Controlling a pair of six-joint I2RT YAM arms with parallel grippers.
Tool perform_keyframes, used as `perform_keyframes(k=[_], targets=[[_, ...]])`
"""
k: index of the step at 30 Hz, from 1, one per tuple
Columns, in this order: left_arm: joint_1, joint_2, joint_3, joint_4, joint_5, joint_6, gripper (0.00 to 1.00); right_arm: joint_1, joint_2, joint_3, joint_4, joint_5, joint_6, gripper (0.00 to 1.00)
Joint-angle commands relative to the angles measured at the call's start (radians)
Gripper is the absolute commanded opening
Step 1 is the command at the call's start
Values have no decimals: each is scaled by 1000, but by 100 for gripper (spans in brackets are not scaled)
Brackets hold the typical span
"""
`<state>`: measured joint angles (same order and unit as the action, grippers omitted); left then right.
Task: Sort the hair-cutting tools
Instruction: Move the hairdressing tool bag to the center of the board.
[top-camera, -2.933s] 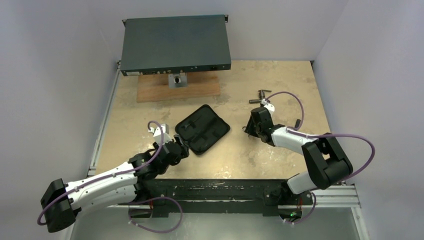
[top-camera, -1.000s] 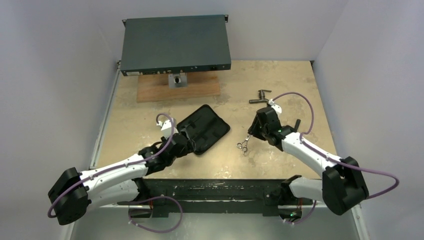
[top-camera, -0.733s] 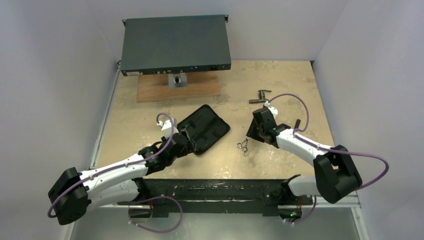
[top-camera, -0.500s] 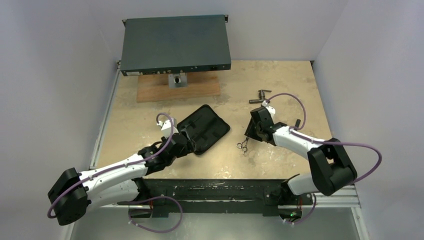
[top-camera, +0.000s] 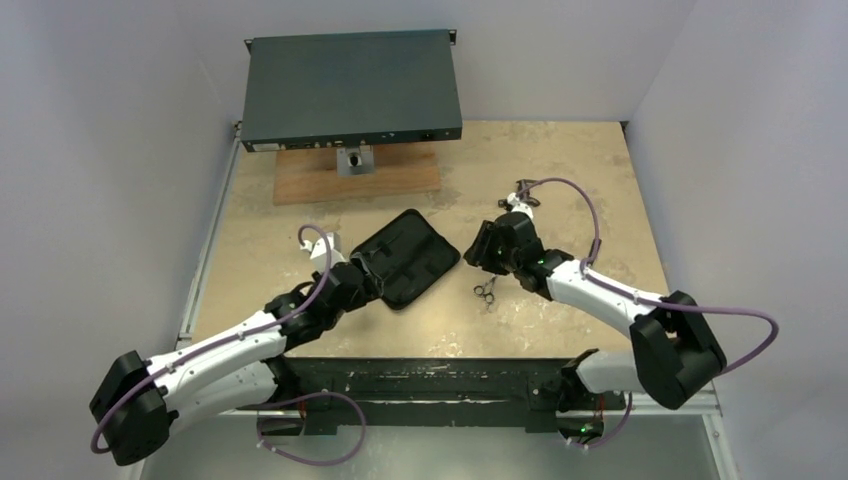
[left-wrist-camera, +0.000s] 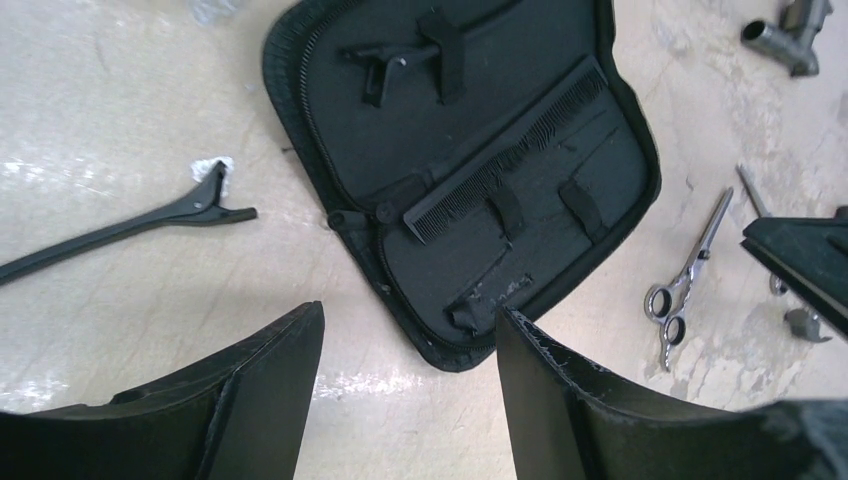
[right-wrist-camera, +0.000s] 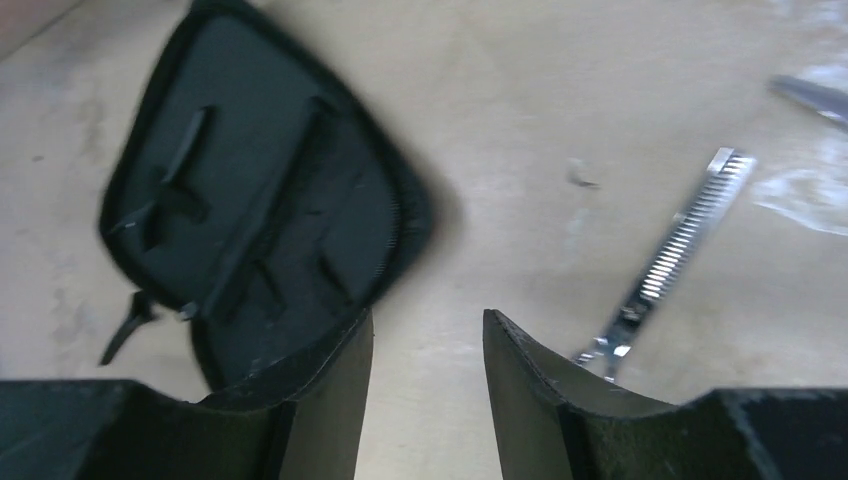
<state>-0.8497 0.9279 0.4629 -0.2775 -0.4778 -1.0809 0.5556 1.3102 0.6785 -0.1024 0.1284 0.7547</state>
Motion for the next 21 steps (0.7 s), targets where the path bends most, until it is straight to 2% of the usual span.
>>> perform_keyframes(k=[1, 10, 17, 21], targets=[[46, -86, -18, -42, -5, 1, 63, 13, 36, -29, 215, -194, 102, 46], [51, -196, -33, -162, -34, -19, 63, 40, 202, -36, 390, -313, 242, 56], [52, -221, -44, -183, -33, -30, 63, 55, 271, -29, 429, -303, 300, 55], [51, -225, -40, -195, -33, -28, 63, 58, 321, -31, 467, -295, 326, 50]])
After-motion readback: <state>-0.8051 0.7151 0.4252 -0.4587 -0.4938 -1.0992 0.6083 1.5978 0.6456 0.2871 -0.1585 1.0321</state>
